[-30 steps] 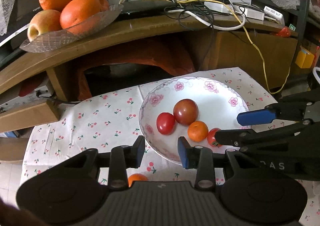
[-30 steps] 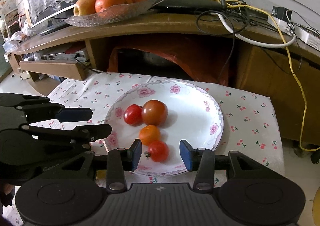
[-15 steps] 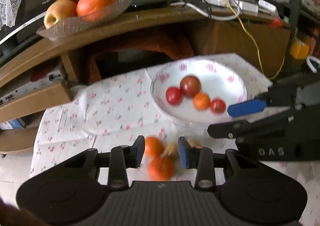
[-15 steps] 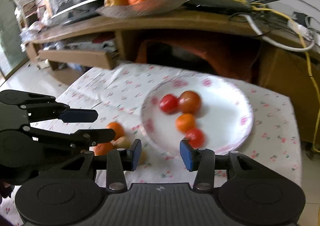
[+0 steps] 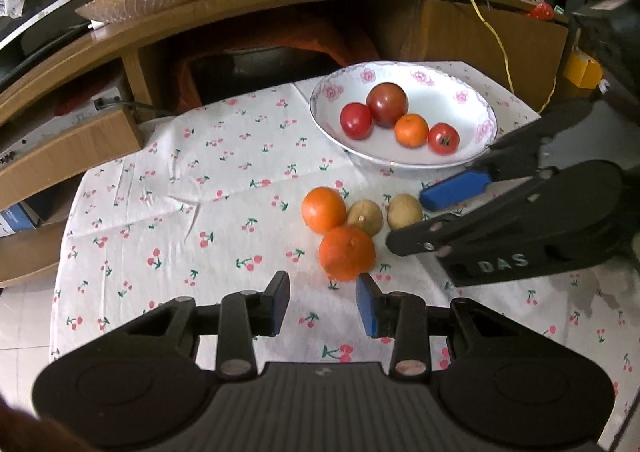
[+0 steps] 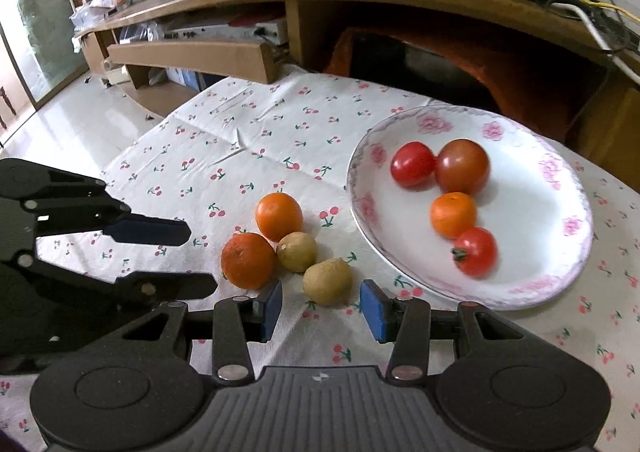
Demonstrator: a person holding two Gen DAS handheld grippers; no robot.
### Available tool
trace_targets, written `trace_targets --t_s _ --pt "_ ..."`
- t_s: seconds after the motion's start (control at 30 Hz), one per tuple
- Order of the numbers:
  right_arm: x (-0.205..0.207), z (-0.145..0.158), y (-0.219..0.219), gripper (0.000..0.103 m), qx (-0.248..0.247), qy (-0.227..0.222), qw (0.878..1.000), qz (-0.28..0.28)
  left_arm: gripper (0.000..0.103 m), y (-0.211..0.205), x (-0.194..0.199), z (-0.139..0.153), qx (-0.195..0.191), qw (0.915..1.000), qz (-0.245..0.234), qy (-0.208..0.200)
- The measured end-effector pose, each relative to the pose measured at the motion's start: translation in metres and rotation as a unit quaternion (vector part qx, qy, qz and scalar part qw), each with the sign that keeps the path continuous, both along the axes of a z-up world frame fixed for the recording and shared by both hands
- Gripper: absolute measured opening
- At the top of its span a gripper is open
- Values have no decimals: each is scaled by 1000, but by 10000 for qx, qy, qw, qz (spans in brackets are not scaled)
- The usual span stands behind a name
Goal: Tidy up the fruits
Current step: 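Grasp an orange with the left tool while the right tool grasps a brown kiwi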
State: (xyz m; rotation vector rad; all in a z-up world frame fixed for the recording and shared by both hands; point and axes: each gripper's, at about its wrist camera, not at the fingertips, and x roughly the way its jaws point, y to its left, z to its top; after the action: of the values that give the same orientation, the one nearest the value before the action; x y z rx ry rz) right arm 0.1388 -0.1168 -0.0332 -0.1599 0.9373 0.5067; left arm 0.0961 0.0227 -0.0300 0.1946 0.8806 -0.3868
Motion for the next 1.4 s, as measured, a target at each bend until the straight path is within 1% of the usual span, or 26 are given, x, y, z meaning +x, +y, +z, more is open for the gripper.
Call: trace_targets --t_s 0.13,0.2,0.23,0.27,0.4,0.53,0.7,0.8,0.9,1.0,1.07,1.1,1.2,1.3,1.33,1.4 --pt "1 -5 5 44 -118 -128 9998 69 42 1 2 -4 -3 10000 -10 12" --pt "2 -4 6 35 -162 -164 9997 55 42 0 3 -5 -24 10000 -7 3" --pt "2 -3 5 29 -166 -155 9997 53 42 -1 4 -6 -35 10000 -16 -5" --pt "2 -3 4 29 -152 -134 9998 44 42 -2 5 -6 -38 10000 -25 -16" --pt "-5 1 -4 28 -171 -125 9998 -6 43 -10 8 -8 -68 9999 -87 -67" --pt "-13 4 -15 28 -160 -115 9998 -100 43 -21 13 -12 -1 9997 -203 -102" --pt "-19 4 -27 29 -166 -52 9996 -239 43 -27 22 -18 -82 9999 -49 -119" --pt "-22 5 -32 28 -177 -45 9994 -278 41 -28 22 -18 -106 9999 14 -107" --pt "-28 8 -37 28 -169 -51 9994 -299 41 -28 15 -15 -76 9999 7 -92" --pt "-39 9 -40 29 -217 6 9993 -311 41 -27 -1 -8 -27 9999 19 -96" --pt "-53 7 -40 29 -302 43 9991 -288 40 -25 -15 -5 -102 9999 17 -21" --pt "-60 6 -41 29 -344 54 9990 -280 41 -25 -22 -4 -124 9999 -3 14" --pt "-78 6 -43 29 -428 37 9986 -300 41 -31 -42 -10 51 9998 -172 44" --pt "-88 6 -43 29 -473 -27 9984 -309 41 -31 -49 -12 65 9998 -141 -87" --pt "-89 6 -43 30 -474 -40 9983 -339 41 -30 -49 -12 42 9999 -112 -62" --pt "-89 7 -43 37 -392 -6 9987 -321 42 -28 -50 -11 40 9999 -86 -58"
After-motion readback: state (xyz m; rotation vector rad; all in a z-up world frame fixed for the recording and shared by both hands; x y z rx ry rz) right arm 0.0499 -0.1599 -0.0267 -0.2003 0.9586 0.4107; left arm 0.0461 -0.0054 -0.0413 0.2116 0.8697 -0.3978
